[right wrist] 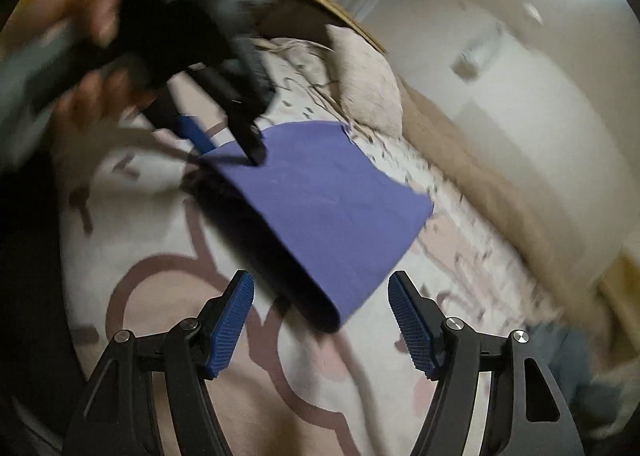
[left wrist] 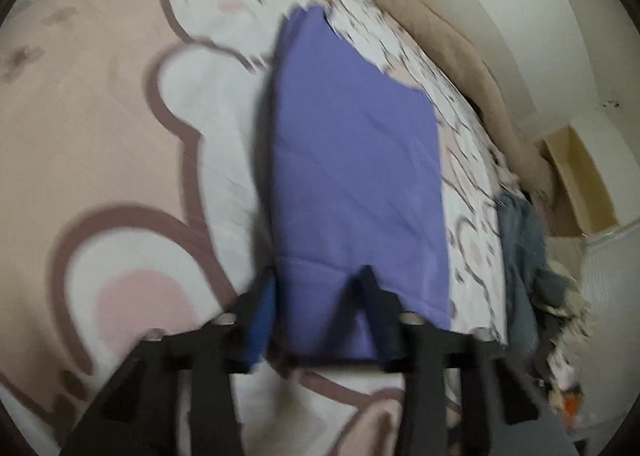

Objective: Fold clothes

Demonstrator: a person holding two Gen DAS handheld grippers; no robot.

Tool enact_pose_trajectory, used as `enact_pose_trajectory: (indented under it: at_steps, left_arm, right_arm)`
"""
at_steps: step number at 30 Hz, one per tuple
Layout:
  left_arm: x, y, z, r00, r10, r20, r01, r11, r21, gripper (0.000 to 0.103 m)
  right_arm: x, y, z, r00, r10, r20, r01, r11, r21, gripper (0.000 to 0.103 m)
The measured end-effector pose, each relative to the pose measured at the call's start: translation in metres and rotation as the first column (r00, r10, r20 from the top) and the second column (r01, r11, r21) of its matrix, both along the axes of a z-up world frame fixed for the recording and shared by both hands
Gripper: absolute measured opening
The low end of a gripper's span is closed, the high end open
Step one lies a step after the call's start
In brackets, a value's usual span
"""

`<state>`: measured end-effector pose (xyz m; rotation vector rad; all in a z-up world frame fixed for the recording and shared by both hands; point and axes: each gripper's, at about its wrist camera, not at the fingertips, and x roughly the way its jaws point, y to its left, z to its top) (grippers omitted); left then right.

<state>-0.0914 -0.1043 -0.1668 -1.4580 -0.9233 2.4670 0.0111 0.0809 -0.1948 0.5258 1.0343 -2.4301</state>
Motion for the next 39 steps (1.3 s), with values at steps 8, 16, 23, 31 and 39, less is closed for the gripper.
enact_pose_trajectory:
  at_steps: [8, 16, 23, 31, 39]
  left_arm:
    - [0.01, 0.003, -0.008, 0.999, -0.032, 0.028, 0.03, 0.997, 0.066, 0.031]
    - [0.007, 0.004, -0.008, 0.999, -0.025, 0.023, 0.024, 0.997, 0.068, 0.031]
    - [0.005, 0.002, -0.008, 0.999, -0.029, 0.016, 0.028, 0.996, 0.082, 0.032]
    - [0.004, -0.002, -0.006, 0.999, -0.038, -0.003, 0.038, 0.993, 0.109, 0.031]
    - [0.006, -0.023, -0.007, 1.0, 0.011, 0.0, -0.011, 0.988, 0.155, 0.031]
  right_arm:
    - [0.013, -0.016, -0.032, 0.968, 0.045, -0.245, 0.046, 0.934, 0.353, 0.07]
    - [-0.013, -0.037, -0.055, 0.968, 0.143, -0.206, -0.009, 0.842, 0.54, 0.07]
    - [-0.038, -0.061, -0.061, 0.934, 0.178, -0.31, 0.025, 0.833, 0.553, 0.07]
    - [-0.053, -0.078, -0.086, 0.888, 0.283, -0.362, -0.006, 0.795, 0.607, 0.03]
    - [-0.059, -0.065, -0.055, 0.94, 0.28, -0.197, -0.126, 0.819, 0.56, 0.02]
